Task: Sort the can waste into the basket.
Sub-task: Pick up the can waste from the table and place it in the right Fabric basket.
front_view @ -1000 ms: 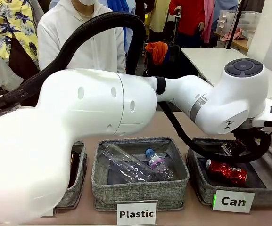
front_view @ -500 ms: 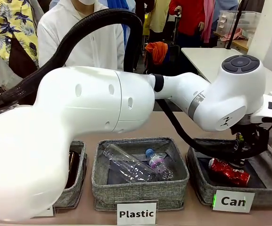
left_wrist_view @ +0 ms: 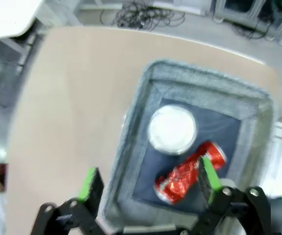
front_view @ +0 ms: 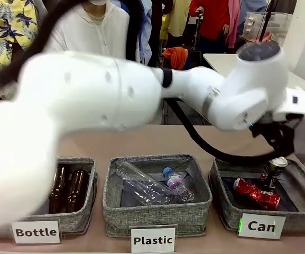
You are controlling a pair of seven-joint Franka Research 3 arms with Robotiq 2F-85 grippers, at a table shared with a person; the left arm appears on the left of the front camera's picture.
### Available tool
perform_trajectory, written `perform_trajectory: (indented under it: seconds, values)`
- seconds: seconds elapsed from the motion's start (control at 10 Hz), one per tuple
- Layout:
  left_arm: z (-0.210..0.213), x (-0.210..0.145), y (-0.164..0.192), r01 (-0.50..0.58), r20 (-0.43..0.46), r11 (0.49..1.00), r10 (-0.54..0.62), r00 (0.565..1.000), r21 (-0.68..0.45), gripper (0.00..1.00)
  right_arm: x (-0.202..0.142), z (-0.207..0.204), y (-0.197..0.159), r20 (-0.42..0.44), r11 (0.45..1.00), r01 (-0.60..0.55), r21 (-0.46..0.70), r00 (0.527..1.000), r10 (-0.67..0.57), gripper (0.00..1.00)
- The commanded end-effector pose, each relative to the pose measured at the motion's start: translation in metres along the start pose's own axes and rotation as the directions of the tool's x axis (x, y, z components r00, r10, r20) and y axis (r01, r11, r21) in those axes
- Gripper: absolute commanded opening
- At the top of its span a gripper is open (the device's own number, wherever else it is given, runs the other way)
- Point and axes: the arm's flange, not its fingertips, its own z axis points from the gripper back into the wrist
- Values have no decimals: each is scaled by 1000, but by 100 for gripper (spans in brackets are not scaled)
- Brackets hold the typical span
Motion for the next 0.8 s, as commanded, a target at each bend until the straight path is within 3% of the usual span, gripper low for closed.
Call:
perform_trajectory:
  seconds: [0.0,0.2,0.4,0.5,0.7]
  values:
    - [86,-72,28,-95,-33,994,93,995,-46,100,25,-30,19,-58,1000,-16,17,998,17,100]
    - [164,-148,48,-186,8,982,186,982,-34,100,48,-86,55,-169,998,-50,46,984,58,100]
    - [224,-235,60,-353,51,935,353,934,-9,100,61,-156,81,-296,995,-99,18,950,100,100]
    - [250,-282,59,-427,102,904,427,899,-18,100,67,-193,93,-352,993,-117,6,929,111,100]
    - [296,-371,49,-641,168,766,638,751,-48,100,64,-262,118,-471,982,-182,42,863,181,100]
